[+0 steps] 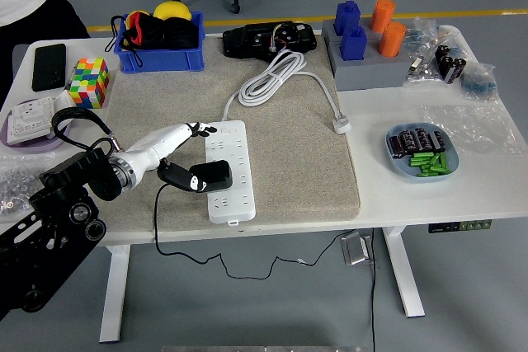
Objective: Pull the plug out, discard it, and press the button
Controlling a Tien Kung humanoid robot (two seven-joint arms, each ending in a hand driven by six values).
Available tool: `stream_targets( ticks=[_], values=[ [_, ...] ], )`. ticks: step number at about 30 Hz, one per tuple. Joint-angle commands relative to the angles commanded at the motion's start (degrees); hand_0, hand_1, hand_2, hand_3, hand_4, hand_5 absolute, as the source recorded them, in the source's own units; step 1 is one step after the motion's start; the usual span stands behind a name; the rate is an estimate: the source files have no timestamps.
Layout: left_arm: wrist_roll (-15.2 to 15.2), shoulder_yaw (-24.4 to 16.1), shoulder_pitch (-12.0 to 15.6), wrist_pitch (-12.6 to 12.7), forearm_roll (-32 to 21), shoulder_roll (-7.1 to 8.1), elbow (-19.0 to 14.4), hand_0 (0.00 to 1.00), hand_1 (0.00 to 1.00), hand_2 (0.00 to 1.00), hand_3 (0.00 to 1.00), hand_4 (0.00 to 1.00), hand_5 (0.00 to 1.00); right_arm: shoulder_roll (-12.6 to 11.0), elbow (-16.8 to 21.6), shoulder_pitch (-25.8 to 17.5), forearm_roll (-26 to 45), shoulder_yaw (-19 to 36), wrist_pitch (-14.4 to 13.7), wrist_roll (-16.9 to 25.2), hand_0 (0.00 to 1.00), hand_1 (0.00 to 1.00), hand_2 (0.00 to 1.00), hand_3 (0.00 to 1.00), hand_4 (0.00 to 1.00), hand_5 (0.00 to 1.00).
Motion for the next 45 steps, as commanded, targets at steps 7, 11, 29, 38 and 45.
stream_targets(
  ticks=[7, 11, 29, 38, 45],
  values=[
    [-1.0, 2.6, -0.4, 3.0, 0.9, -0.49, 1.5, 0.839, 0.728, 0.687, 0.757, 0.998, 0.065, 0.0, 0.1, 0.1, 0.0, 0.0, 0.0, 0.0, 0.747, 0.700, 0.710, 0.722, 0.780, 0.623],
    [-1.0, 3.5, -0.8, 4.1, 0.6, -0.63, 2.1, 0.777, 0.631, 0.584, 0.679, 0.998, 0.055, 0.0, 0.0, 0.1, 0.0, 0.0, 0.0, 0.0, 0.748, 0.700, 0.710, 0.722, 0.779, 0.622],
    [-0.7, 6.5, -2.4, 7.0, 2.1, -0.49, 4.8, 0.578, 0.442, 0.430, 0.532, 0.781, 0.002, -0.2, 0.0, 0.1, 0.0, -0.5, 0.0, 0.0, 0.747, 0.700, 0.710, 0.722, 0.780, 0.623],
    [-0.5, 7.2, -3.1, 6.8, 3.3, -0.17, 6.5, 0.533, 0.336, 0.355, 0.474, 0.739, 0.002, -0.3, 0.0, 0.3, 0.1, -0.7, 0.0, 0.0, 0.749, 0.700, 0.710, 0.722, 0.781, 0.621],
    [-2.2, 4.9, -2.1, 7.7, 3.1, 0.02, 4.5, 0.512, 0.315, 0.327, 0.434, 0.724, 0.002, -0.3, 0.0, 0.2, 0.0, -0.8, 0.0, 0.0, 0.749, 0.700, 0.710, 0.721, 0.781, 0.622]
  ],
)
